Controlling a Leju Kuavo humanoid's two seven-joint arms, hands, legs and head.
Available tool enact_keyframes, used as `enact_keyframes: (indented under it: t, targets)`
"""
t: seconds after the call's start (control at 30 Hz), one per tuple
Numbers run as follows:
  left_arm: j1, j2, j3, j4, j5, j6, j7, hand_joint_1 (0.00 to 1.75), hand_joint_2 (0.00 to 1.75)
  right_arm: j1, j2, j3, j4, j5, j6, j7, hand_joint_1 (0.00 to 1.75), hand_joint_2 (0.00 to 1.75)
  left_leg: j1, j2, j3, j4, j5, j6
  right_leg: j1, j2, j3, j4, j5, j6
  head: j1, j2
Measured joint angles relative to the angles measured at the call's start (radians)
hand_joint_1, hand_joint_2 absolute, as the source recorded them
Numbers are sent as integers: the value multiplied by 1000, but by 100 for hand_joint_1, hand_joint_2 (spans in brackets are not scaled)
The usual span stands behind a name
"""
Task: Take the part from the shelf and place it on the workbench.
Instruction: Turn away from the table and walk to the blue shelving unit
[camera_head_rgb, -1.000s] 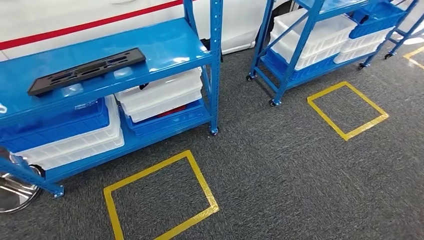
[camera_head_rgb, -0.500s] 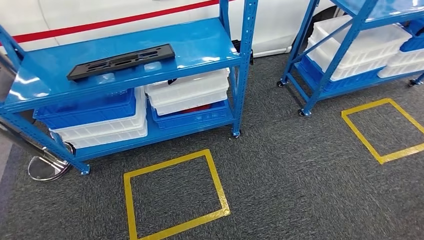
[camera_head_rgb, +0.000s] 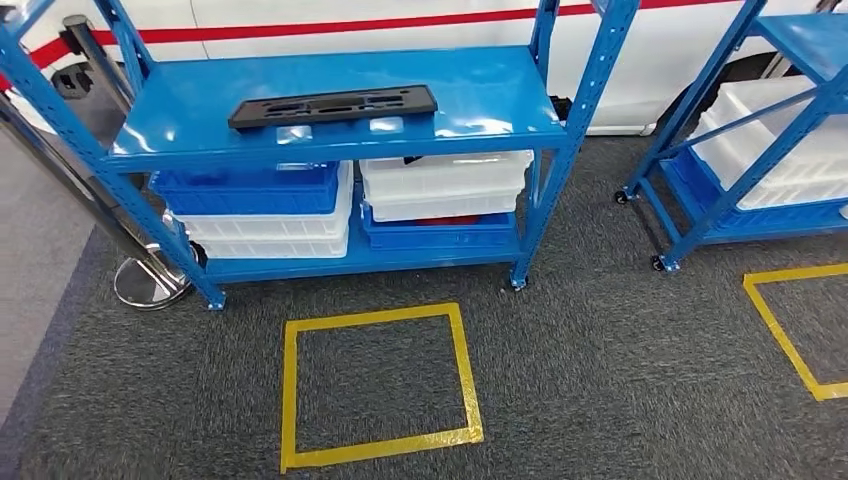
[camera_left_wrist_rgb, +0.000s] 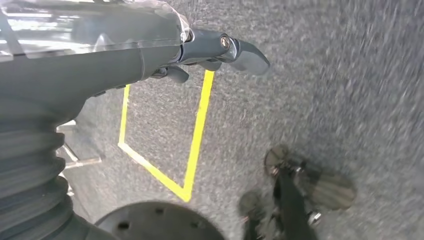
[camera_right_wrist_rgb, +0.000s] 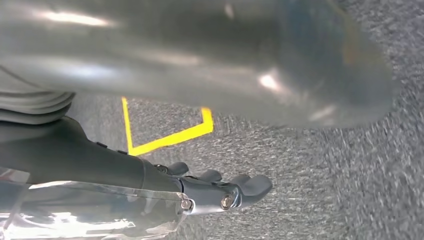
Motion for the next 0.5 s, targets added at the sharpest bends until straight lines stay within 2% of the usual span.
enact_keyframes:
  t: [0.03, 0.07, 0.1, 0.13, 0.17, 0.2, 0.23, 0.27, 0.3, 0.37, 0.4, 0.43, 0.5]
  targets:
    - [-2, 0, 0, 0, 0, 0, 1, 0, 175, 2, 0, -1, 0, 0, 0, 1, 0, 0, -1, -12, -1, 0, 1, 2, 0, 16, -34, 68, -31, 0, 0, 0]
    - [-3, 0, 0, 0, 0, 0, 1, 0, 175, 3, 0, -2, 0, 0, -1, 2, 0, 0, -2, -26, -2, 1, 1, 3, 0, 23, -64, 123, -49, 0, 0, 0]
    - [-3, 0, 0, 0, 0, 0, 2, 0, 175, 4, 0, -3, 1, 0, -1, 2, 0, 0, -3, -40, -1, 1, 1, 3, 0, 26, -82, 151, -48, 0, 0, 0]
    - [-2, 0, 0, 0, 0, 0, 3, 0, 175, 5, 0, -5, 1, 0, -1, 2, 0, 0, -3, -55, 0, 2, 1, 2, 0, 28, -81, 138, -24, -1, 0, 0]
    - [-1, 0, 0, 0, 0, 0, 4, 0, 175, 5, 0, -6, 1, 0, -1, 2, 0, 0, -3, -69, 2, 4, -1, 0, -1, 33, -63, 88, 16, -3, 0, 0]
    - [-1, 0, 0, 0, -1, -1, 4, 0, 175, 5, 0, -8, 1, 0, -1, 2, 0, 0, -2, -83, 2, 7, -3, -3, -2, 49, -37, 19, 58, -5, 1, 0]
    - [-2, -1, 0, 0, -1, -1, 4, 0, 175, 4, 0, -8, 1, 0, -2, 2, 0, 0, -3, -96, 0, 13, -6, -7, -3, 69, -11, -47, 89, -6, 1, 0]
    - [-4, -1, 0, 0, -1, -1, 4, 0, 175, 4, 0, -9, 1, 0, -3, 2, 0, 0, -3, -107, -4, 18, -8, -13, -4, 85, 5, -91, 106, -7, 0, 0]
    - [-5, -1, 0, 0, -2, -1, 4, 0, 175, 4, 0, -10, 1, 0, -4, 2, 0, 0, -3, -116, -8, 22, -10, -18, -3, 97, 12, -112, 109, -8, 0, 0]
    - [-3, 0, 0, 0, -4, -2, 4, 0, 175, 1, 0, -12, 0, 0, -6, 2, 0, 0, -1, -136, -15, 22, -9, -30, -1, 83, 14, -115, 107, -13, 0, 0]
    - [-1, 0, 0, 0, -5, -2, 4, 0, 175, 0, 0, -13, 0, 0, -8, 2, 0, 0, 0, -134, -17, 24, -11, -35, -2, 73, 16, -118, 108, -18, 0, 0]
    - [1, 1, 0, 0, -5, -2, 4, 0, 175, -1, 0, -14, 0, 0, -10, 2, 0, 0, 0, -117, -24, 38, -21, -41, -3, 63, 19, -121, 109, -24, -1, 0]
    - [0, 1, 0, 0, -6, -3, 4, 0, 175, 0, 0, -16, 0, 0, -12, 1, 0, 0, 0, -56, -63, 123, -71, -50, -3, 42, 22, -126, 109, -34, -4, 0]
